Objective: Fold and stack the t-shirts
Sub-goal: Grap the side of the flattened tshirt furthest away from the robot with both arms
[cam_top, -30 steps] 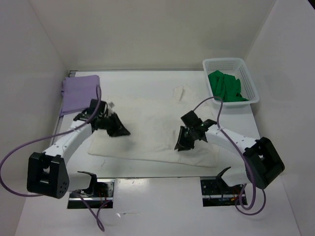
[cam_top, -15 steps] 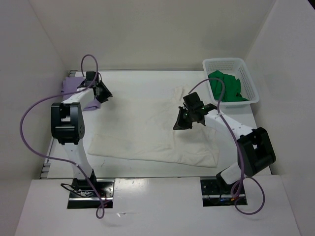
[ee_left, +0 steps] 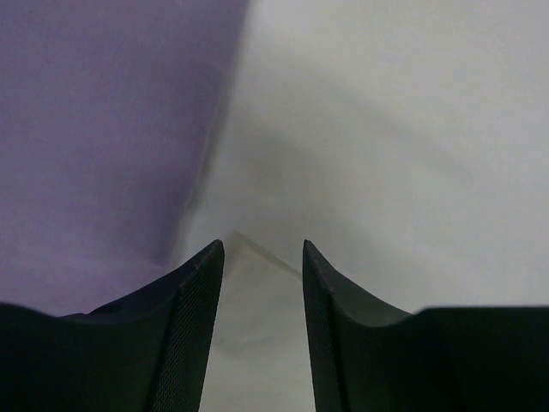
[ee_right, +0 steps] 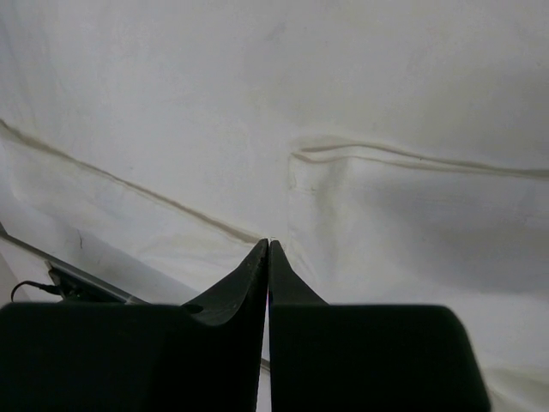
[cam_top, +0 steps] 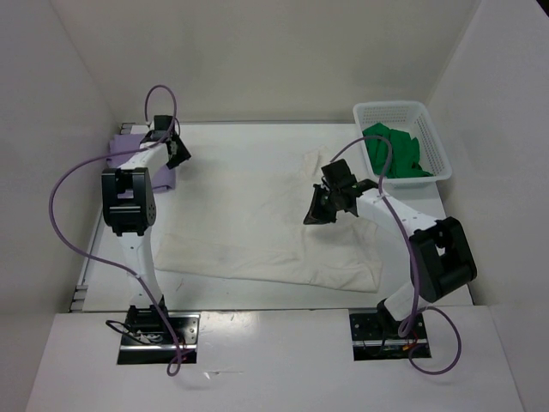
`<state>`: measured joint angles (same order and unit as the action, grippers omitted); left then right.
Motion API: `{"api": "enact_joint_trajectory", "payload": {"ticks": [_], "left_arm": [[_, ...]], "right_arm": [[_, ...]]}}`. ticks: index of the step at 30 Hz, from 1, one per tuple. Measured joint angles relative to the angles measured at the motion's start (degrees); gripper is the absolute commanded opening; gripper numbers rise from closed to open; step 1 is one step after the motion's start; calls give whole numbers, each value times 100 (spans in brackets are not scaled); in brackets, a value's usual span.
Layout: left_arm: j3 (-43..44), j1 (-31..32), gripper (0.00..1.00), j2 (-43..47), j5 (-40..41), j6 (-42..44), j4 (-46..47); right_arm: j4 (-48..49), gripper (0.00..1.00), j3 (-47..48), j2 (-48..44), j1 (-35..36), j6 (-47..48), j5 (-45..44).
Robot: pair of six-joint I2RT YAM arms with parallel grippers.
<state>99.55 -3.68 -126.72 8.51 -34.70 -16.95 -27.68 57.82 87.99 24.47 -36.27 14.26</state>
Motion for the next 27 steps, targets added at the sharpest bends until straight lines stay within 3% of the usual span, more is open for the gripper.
{"api": "enact_joint_trajectory", "payload": {"ticks": [6,11,15,17,21,27], "left_arm": [[61,2,47,-286,22,55,-50],[120,2,32,-332,-9,131,-98],[118,2,31,-350,-24,160,-101],[90,2,30,-348,-20,157,-68],[52,2,18,-337,20,157,-33],[-173,0,4,-201,7,155,39]], "right_arm": [[63,6,57,96,-4,17,0],[109,7,70,151,-4,17,0],[109,14,103,164,-39,20,0],[127,24,144,166,-120,15,0],[210,40,293,240,-372,26,17],[330,43,1062,994,-892,146,-96]]}}
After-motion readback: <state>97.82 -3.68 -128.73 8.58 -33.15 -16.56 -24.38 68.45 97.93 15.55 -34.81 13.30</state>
